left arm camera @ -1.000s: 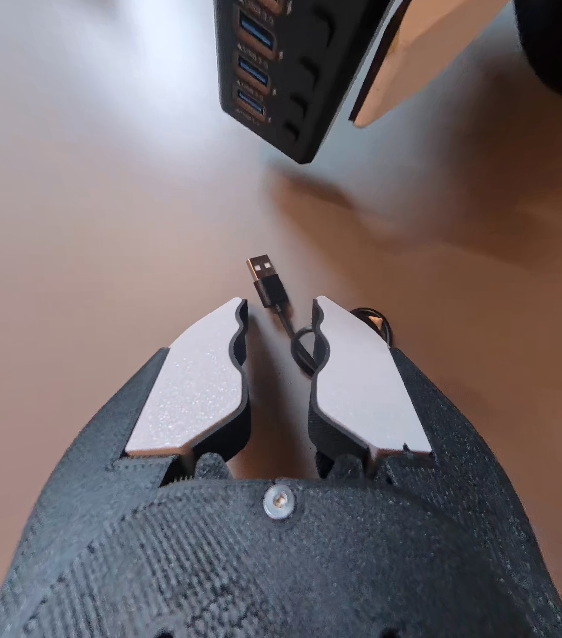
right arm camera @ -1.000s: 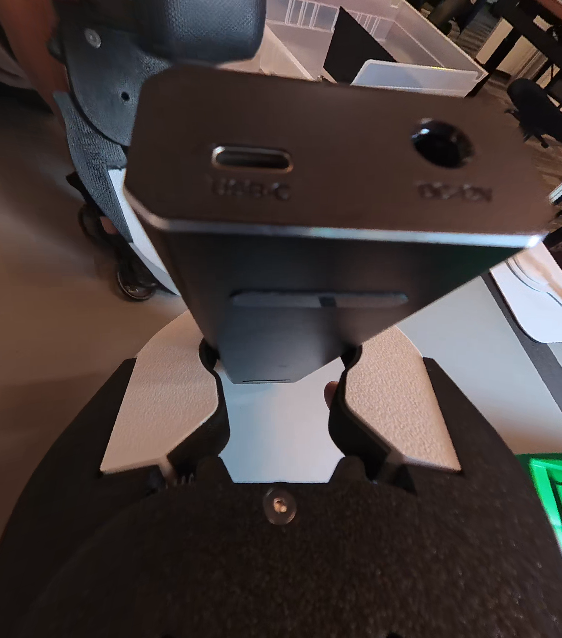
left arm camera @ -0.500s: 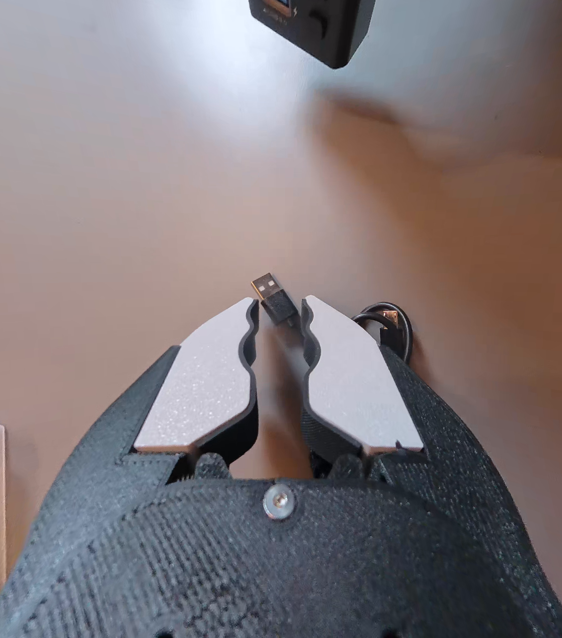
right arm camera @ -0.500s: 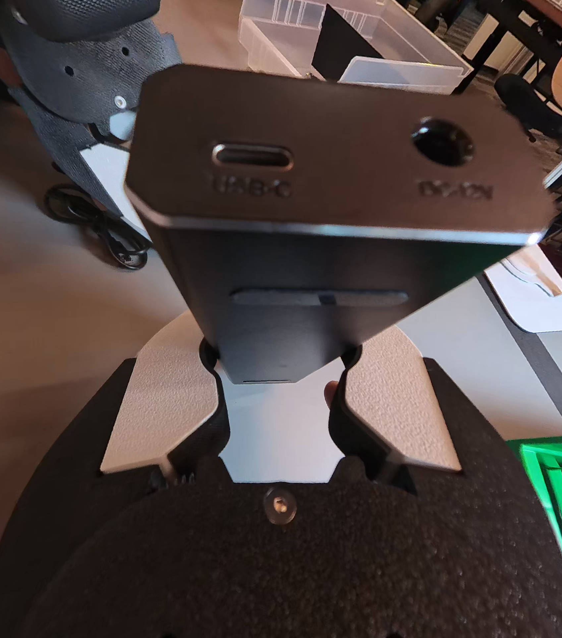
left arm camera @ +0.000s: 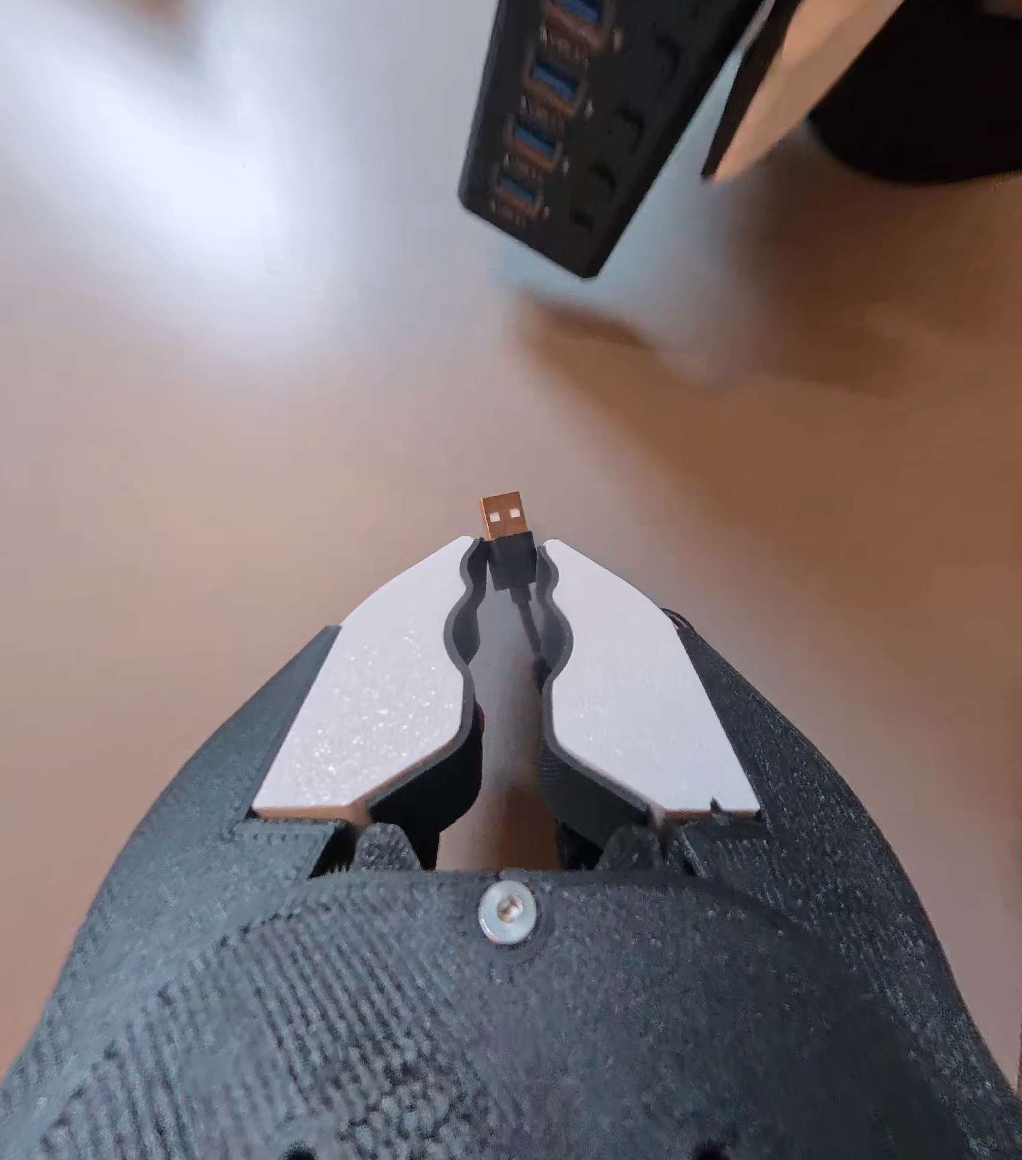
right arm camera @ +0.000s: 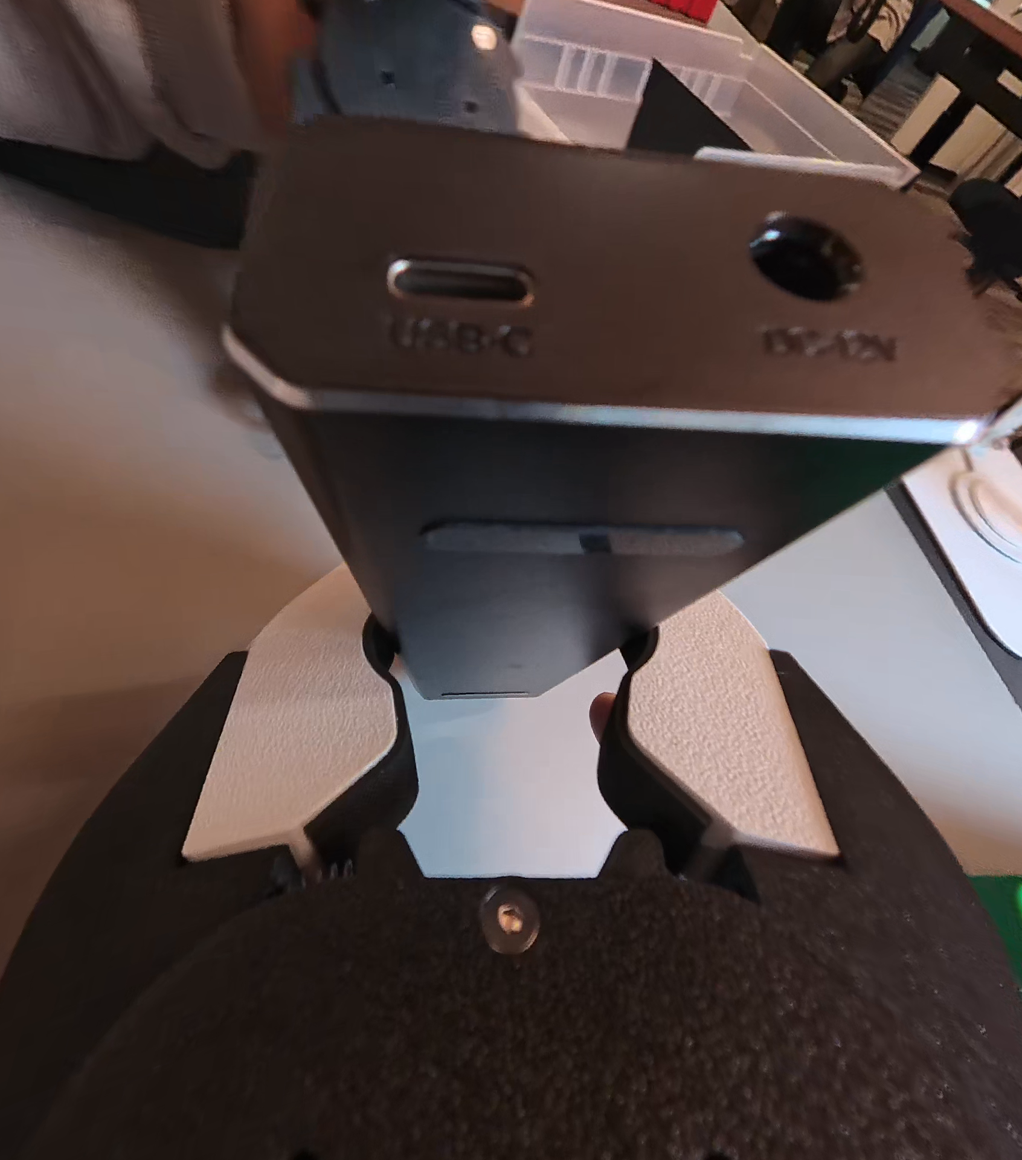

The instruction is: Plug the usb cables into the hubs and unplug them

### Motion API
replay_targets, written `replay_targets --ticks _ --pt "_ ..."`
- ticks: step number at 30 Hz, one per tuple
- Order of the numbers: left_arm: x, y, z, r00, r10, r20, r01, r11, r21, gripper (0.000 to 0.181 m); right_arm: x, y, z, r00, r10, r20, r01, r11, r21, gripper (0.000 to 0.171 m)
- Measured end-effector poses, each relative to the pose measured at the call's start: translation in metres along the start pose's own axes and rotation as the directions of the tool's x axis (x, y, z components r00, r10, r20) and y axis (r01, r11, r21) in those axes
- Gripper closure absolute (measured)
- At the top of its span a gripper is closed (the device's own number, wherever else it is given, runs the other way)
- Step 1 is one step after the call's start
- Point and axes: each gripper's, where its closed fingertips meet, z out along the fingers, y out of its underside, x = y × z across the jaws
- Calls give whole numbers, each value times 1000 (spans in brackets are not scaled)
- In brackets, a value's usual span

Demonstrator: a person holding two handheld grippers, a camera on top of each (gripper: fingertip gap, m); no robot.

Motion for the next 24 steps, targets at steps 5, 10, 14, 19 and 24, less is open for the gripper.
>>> replay_targets --ticks 5,10,14,19,24 --pt "8 -43 -13 984 18 -179 3 993 118 166 -21 -7 8 995 -18 98 14 999 42 100" --pt "33 -76 -17 952 124 -281 -90 987 131 166 -35 -6 18 986 -14 167 10 1000 23 100" --pt "39 -79 -11 931 170 -322 -151 985 85 166 -42 -4 25 980 -12 201 13 1000 -6 100" --pt "43 -77 -15 917 202 -343 -208 978 20 167 -41 -4 30 978 3 207 5 999 -38 100" --pt "43 -78 -24 905 182 -384 -218 974 -54 167 -39 -10 32 985 -42 169 58 995 -86 100"
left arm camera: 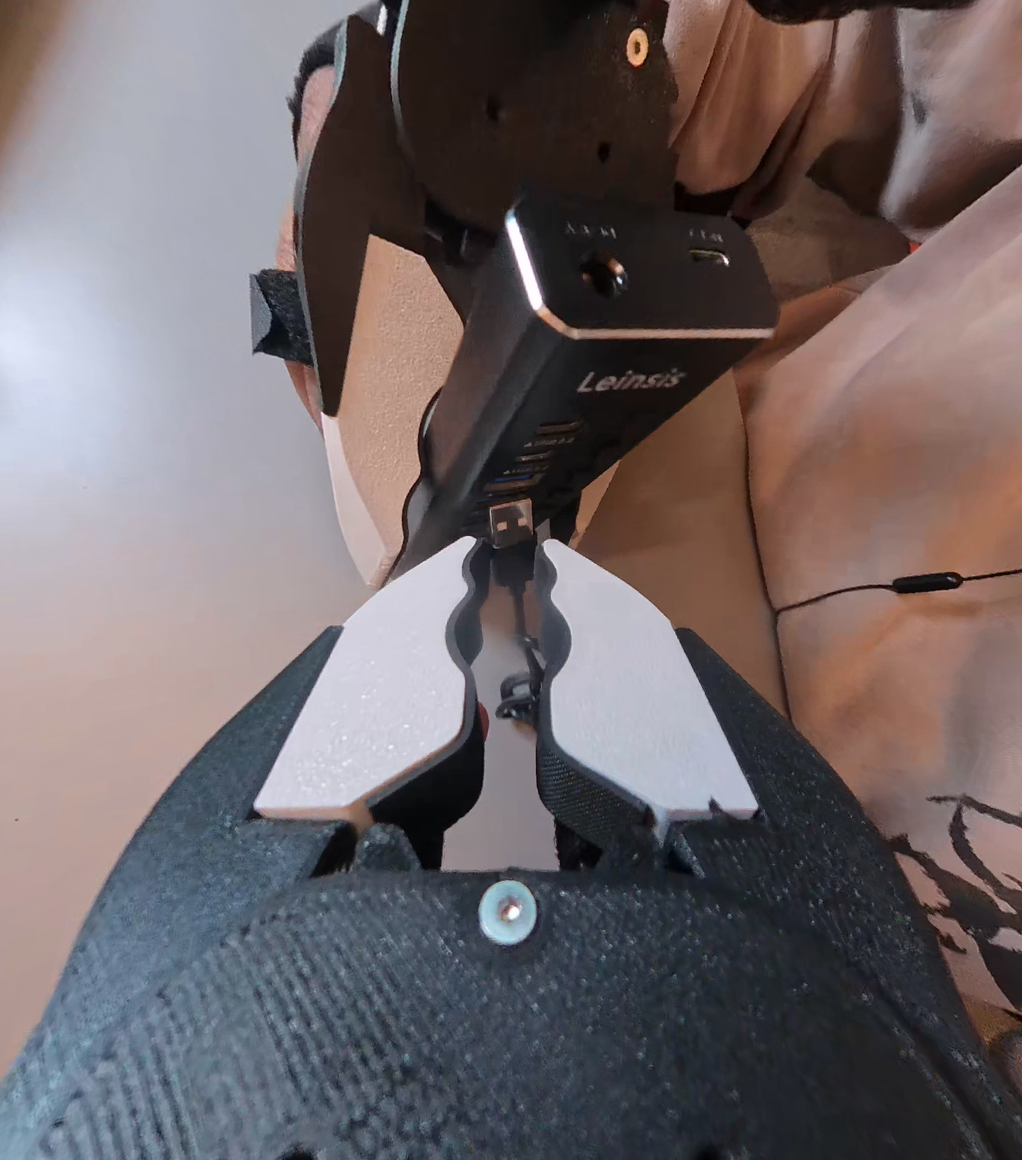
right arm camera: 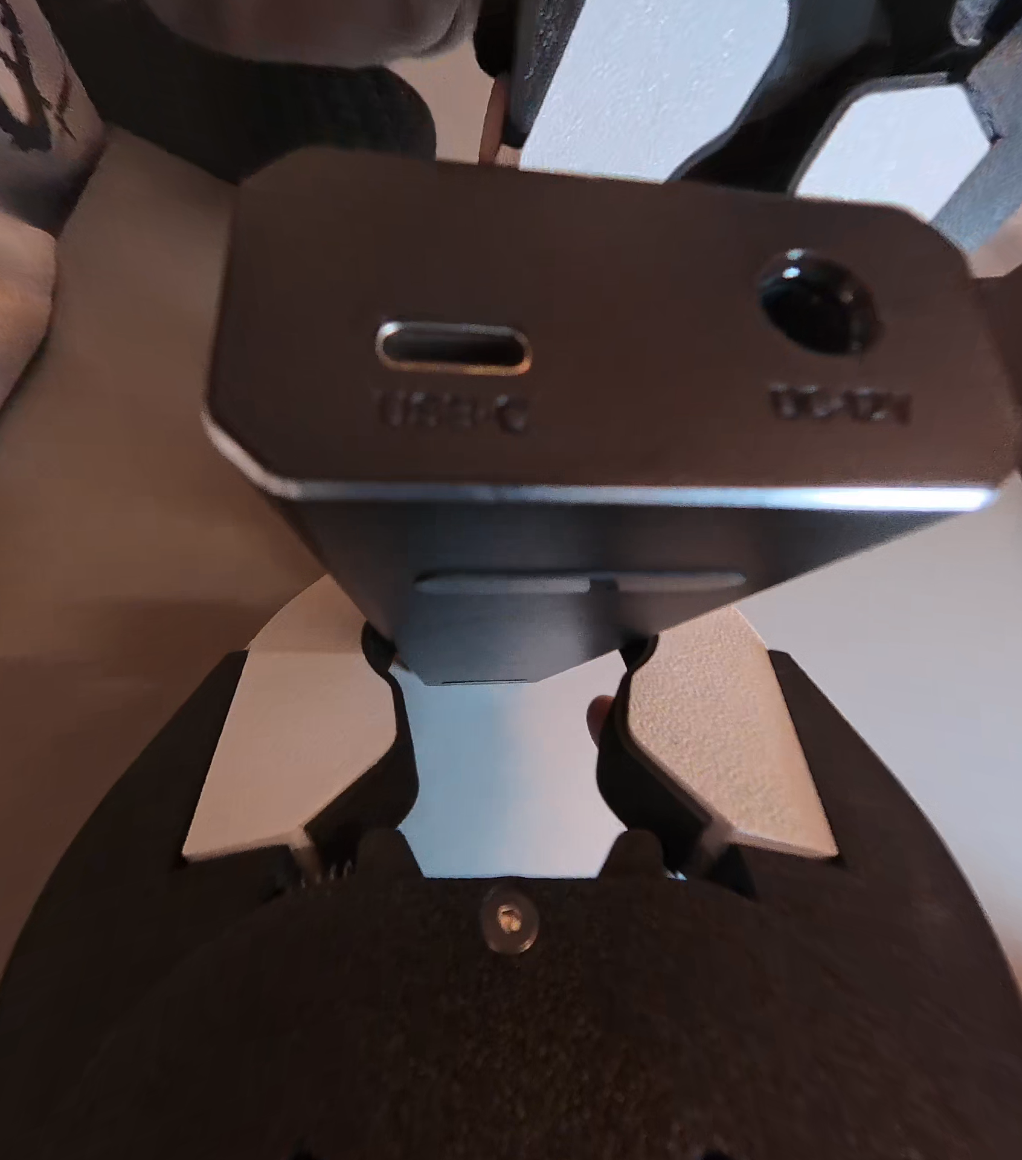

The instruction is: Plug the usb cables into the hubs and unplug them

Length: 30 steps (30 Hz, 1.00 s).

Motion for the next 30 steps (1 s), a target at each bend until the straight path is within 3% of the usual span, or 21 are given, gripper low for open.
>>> replay_targets --ticks 4,5,9,11,16,18,26,30 --pt "3 2 -4 1000 -4 -21 2 994 -108 168 1 -2 0 1000 -19 -17 18 998 -61 100" --pt "3 -1 -6 1000 -7 -30 4 994 -110 181 0 -3 1 999 -25 -20 24 997 -67 100" --pt "1 -3 -5 1000 10 -19 -12 989 -148 181 -4 -4 3 999 -43 -24 41 996 -85 100" --pt "1 -7 -5 1000 5 -14 -6 996 -93 181 -3 -2 0 999 -28 -30 26 997 -75 100" --pt "-11 -8 -18 990 20 142 -38 991 126 181 10 10 -13 997 22 -70 -27 998 -61 100" --pt "0 0 -16 989 25 146 -51 984 171 163 16 13 -18 995 40 -89 -45 998 -53 100" --pt "77 41 47 968 228 100 -240 962 127 155 42 25 -33 978 115 -175 -119 993 -13 100" --pt "86 56 78 912 386 140 -392 920 13 153 49 28 -39 969 144 -200 -146 989 6 100"
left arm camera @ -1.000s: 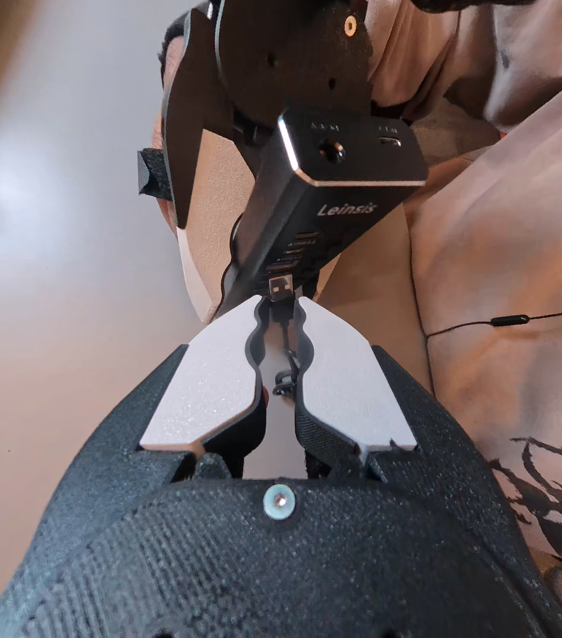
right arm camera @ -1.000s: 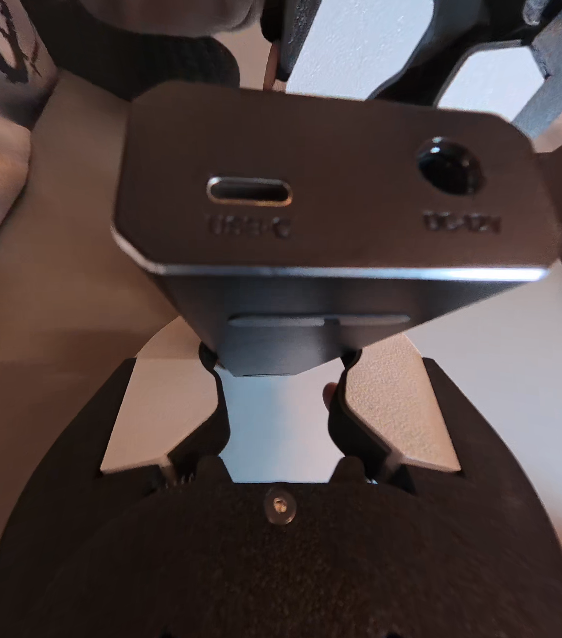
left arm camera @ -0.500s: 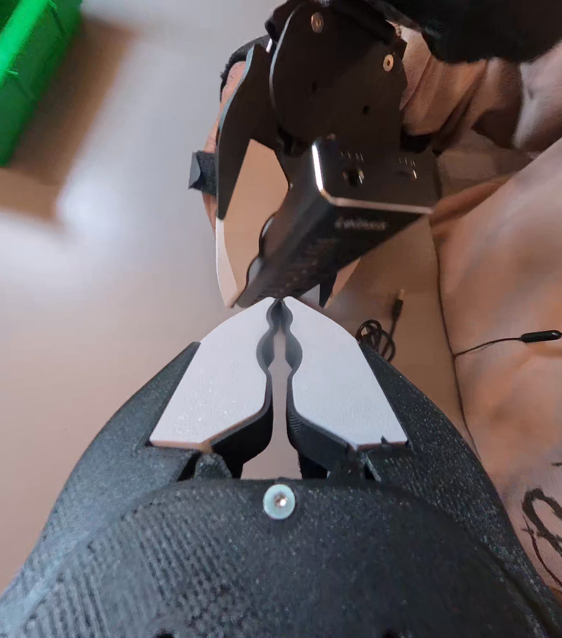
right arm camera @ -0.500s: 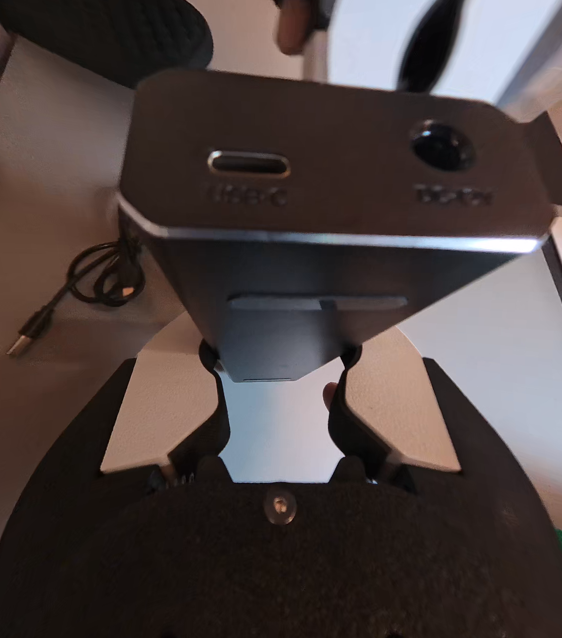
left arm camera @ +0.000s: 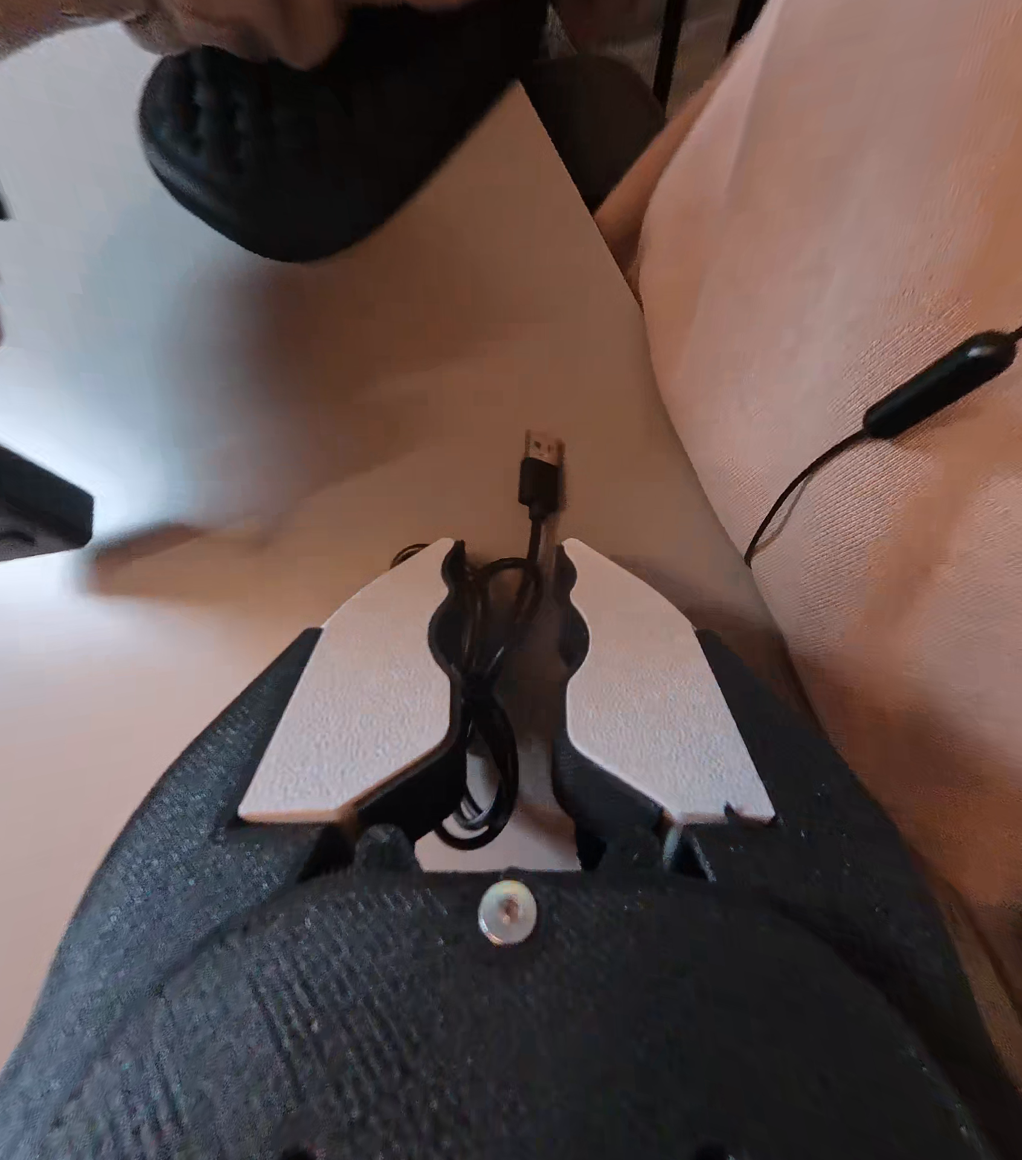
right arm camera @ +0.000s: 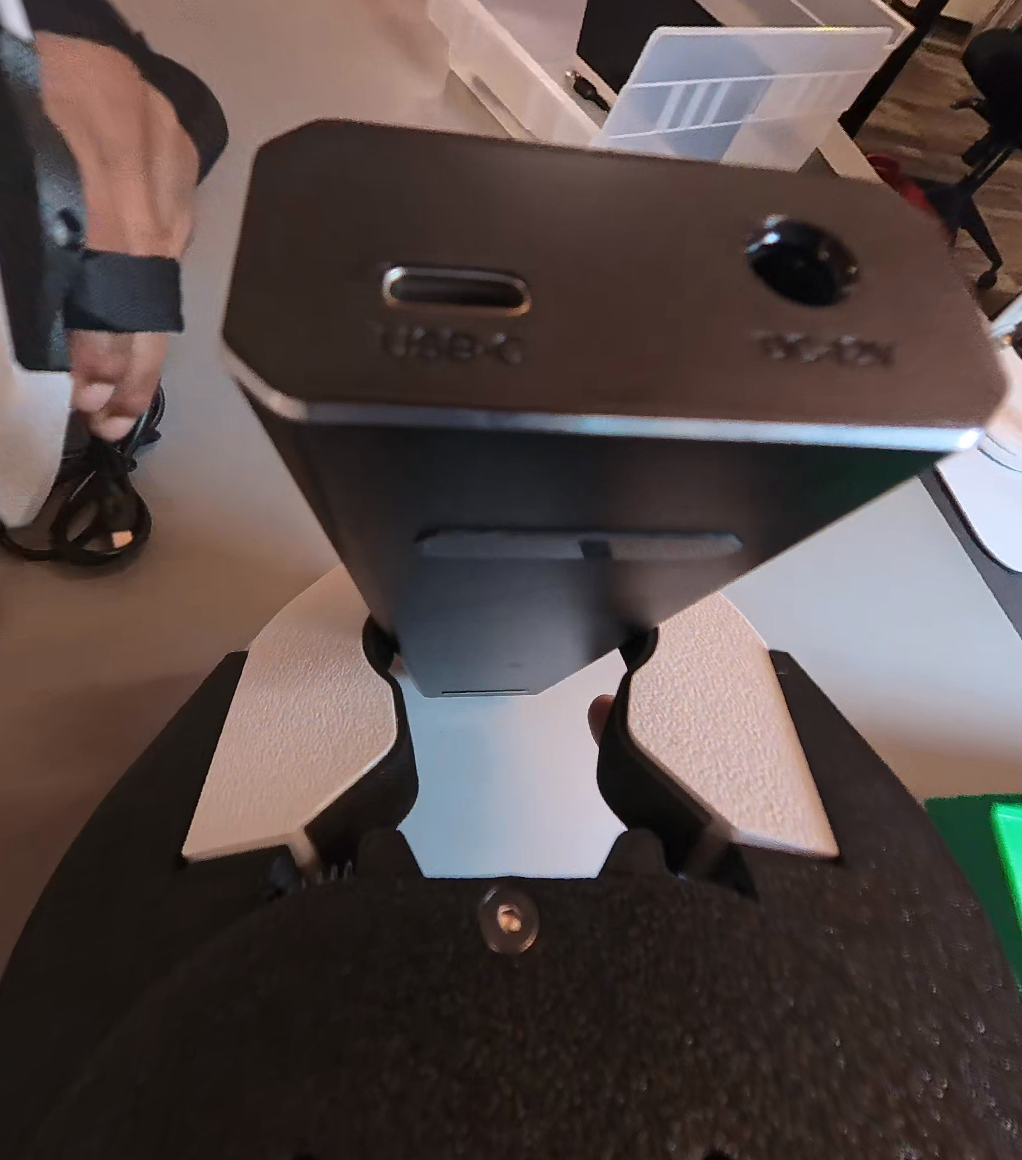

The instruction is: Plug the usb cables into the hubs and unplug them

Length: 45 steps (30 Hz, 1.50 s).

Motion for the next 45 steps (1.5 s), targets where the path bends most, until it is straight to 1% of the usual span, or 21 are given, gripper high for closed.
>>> replay_targets --ticks 7,10,12,14,16,17,18,19,20,21,22,24,27,29,31,33,34,38,41,44,45 --pt "-6 7 25 976 203 76 -187 966 -181 153 5 4 -3 1000 9 -24 -9 1000 -4 100" --pt "-16 6 28 955 268 128 -239 949 -203 167 6 6 -5 1000 10 -29 -10 1000 -5 100" --pt "-25 9 23 944 288 160 -250 942 -224 170 7 6 -6 999 10 -34 -10 1000 -4 100" --pt "-29 4 11 974 167 153 -143 977 -156 173 8 6 -9 999 13 -39 -13 1000 0 100" --pt "-26 -17 -11 995 -84 43 83 996 36 175 8 3 -12 999 20 -36 -20 1000 17 100" --pt "-23 -35 -28 969 -228 -91 240 957 163 176 7 1 -13 999 28 -30 -27 999 29 100" --pt "-24 -47 -47 903 -351 -248 409 879 244 178 7 -2 -14 999 38 -21 -37 998 43 100" --pt "-33 -47 -62 816 -446 -369 550 794 257 178 6 -4 -15 999 49 -9 -49 997 57 100" --pt "-51 -32 -69 744 -534 -401 648 724 237 169 5 -6 -16 998 59 -1 -59 996 69 100" --pt "-73 -7 -70 690 -622 -369 714 668 209 148 5 -7 -16 998 65 3 -65 995 74 100" --pt "-91 21 -71 648 -696 -310 759 625 184 137 5 -7 -17 998 67 2 -67 995 74 100" --pt "-119 65 -77 617 -770 -165 786 589 186 135 5 -6 -18 998 66 -6 -65 995 70 100" --pt "-139 95 -91 631 -775 23 756 621 208 138 6 -5 -19 997 81 2 -81 994 78 100" --pt "-137 97 -93 672 -733 105 712 679 178 139 7 -4 -18 996 92 10 -92 993 80 100" --pt "-130 102 -91 711 -664 231 664 742 91 140 7 -1 -16 995 95 11 -95 993 72 100" --pt "-120 106 -89 711 -614 343 649 761 17 145 7 1 -15 996 94 9 -94 994 62 100" --pt "-116 104 -88 699 -608 377 650 759 19 147 7 2 -15 996 92 6 -92 994 59 100" --pt "-92 87 -72 676 -638 369 659 747 83 144 6 -1 -16 996 84 3 -84 994 63 100" --pt "-74 69 -69 688 -600 408 618 779 103 140 6 -1 -17 997 81 -1 -81 995 62 100" --pt "-61 75 -59 687 -523 504 602 799 10 126 6 -2 -17 997 78 1 -78 995 63 100" --pt "-60 83 -57 691 -477 543 591 806 -44 131 6 -2 -17 997 77 2 -77 995 63 100"
